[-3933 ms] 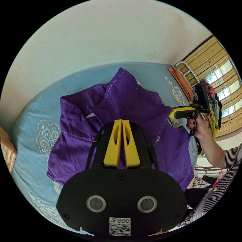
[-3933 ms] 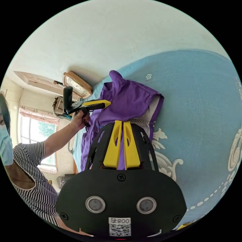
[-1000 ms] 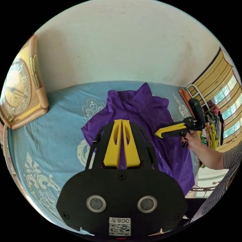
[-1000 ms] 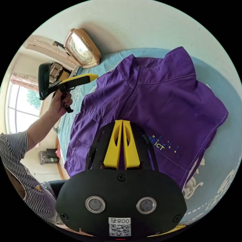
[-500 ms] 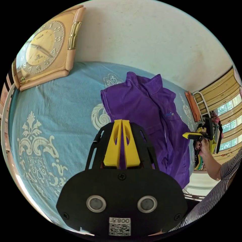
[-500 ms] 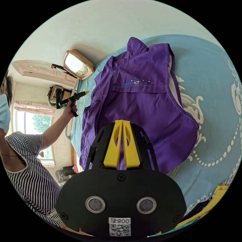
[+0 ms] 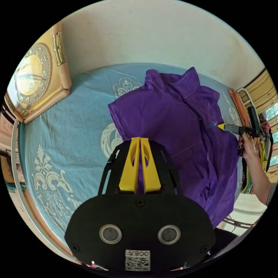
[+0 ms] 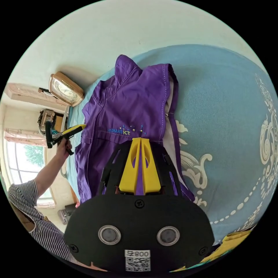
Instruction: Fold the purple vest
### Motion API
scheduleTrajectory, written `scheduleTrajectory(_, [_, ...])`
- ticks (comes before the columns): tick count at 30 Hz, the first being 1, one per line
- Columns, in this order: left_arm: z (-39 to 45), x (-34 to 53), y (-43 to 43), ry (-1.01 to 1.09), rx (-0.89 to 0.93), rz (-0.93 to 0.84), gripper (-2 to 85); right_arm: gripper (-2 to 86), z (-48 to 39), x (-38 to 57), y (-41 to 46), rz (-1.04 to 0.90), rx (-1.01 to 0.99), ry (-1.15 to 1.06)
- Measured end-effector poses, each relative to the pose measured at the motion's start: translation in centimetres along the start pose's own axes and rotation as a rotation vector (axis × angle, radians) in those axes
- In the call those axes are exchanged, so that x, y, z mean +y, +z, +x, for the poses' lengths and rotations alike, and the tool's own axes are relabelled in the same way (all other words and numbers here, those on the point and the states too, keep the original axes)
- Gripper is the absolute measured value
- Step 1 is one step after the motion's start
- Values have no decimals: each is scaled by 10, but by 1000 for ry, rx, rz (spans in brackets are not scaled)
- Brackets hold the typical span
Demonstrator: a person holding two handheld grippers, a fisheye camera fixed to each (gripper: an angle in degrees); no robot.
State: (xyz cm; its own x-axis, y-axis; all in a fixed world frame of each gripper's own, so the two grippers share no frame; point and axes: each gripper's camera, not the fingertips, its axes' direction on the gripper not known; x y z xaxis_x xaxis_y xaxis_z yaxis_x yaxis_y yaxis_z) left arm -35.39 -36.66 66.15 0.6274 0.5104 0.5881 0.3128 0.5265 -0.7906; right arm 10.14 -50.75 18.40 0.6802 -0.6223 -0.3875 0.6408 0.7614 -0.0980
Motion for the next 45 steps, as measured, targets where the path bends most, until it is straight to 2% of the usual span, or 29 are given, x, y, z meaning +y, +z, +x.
scheduleTrajectory(3, [14, 30, -28, 42, 100, 71, 1, 2, -8, 24, -19, 44, 44, -24])
scheduleTrajectory(7, [37, 95, -34, 22, 368, -5, 1, 6, -15, 87, -36, 60, -165, -25])
scheduleTrajectory(10, [63, 130, -25, 3, 455, -81, 2, 18, -43, 124, -20, -34, -322, -62])
scheduleTrajectory(14, [80, 127, -13, -21, 523, -17, 2, 64, -97, 138, 30, -202, -334, -132])
scheduleTrajectory(16, [85, 117, -5, -7, 513, -14, 2, 64, -113, 135, 46, -238, -372, -152])
scheduleTrajectory(17, [87, 113, 4, -14, 449, -35, 2, 56, -123, 135, 54, -251, -354, -168])
scheduleTrajectory(20, [90, 111, 24, -20, 427, -74, 2, 27, -132, 138, 70, -285, -221, -164])
scheduleTrajectory(26, [91, 125, 38, -30, 438, -90, 1, 7, -124, 154, 54, -237, -286, -133])
scheduleTrajectory(30, [88, 134, 38, -48, 525, -62, 1, 5, -119, 166, 37, -199, -374, -108])
scheduleTrajectory(32, [92, 138, 44, -34, 478, -98, 2, 4, -118, 172, 27, -164, -435, -100])
scheduleTrajectory(39, [103, 148, 51, 17, 446, -121, 2, 4, -120, 192, 4, -132, -446, -102])
scheduleTrajectory(42, [91, 160, 40, -50, 478, -56, 2, 3, -118, 197, 5, -135, -451, -81])
scheduleTrajectory(45, [76, 173, 12, -117, 491, 97, 1, 3, -124, 202, 6, -144, -404, -88])
